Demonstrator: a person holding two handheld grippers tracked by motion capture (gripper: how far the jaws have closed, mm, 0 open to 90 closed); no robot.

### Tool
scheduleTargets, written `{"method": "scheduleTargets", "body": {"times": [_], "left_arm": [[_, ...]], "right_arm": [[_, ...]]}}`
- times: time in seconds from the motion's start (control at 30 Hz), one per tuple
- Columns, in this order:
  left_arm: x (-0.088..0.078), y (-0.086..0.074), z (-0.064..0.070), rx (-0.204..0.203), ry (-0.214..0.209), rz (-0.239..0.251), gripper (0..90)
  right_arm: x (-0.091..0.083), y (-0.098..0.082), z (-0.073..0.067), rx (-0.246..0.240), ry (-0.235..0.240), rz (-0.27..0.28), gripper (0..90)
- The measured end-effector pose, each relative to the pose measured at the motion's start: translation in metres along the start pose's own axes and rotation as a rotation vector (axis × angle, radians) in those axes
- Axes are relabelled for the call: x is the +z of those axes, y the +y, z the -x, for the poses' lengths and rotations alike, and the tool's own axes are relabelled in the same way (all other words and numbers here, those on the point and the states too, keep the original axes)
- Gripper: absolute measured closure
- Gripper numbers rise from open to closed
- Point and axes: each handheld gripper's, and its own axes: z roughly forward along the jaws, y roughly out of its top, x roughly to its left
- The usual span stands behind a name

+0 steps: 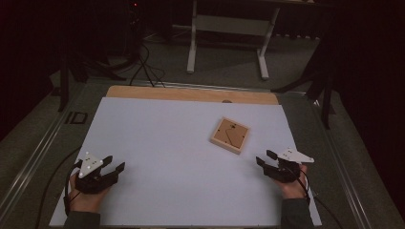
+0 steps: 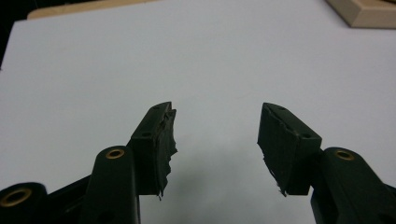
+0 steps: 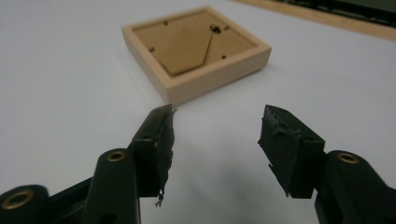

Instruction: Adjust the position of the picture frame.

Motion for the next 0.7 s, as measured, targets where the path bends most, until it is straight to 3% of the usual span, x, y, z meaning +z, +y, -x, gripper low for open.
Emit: {"method": "scheduleTargets", "body": {"times": [0.13,0.4,0.7], "left_arm": [[-0.005,0.000,-0.002,0.006,0.021,0.000,45.8],[-0.014,-0.004,-0.016,-0.068,0.045,0.033,45.4],[-0.009,-0.003,-0.020,-0.076,0.055,0.025,45.5]], "right_arm": [[-0.002,0.001,0.000,-0.005,-0.009,0.012,46.4],[0.001,0.002,-0.002,-0.014,-0.012,-0.009,45.4],[0.006,0.005,-0.008,-0.042,-0.002,-0.023,45.8]]}}
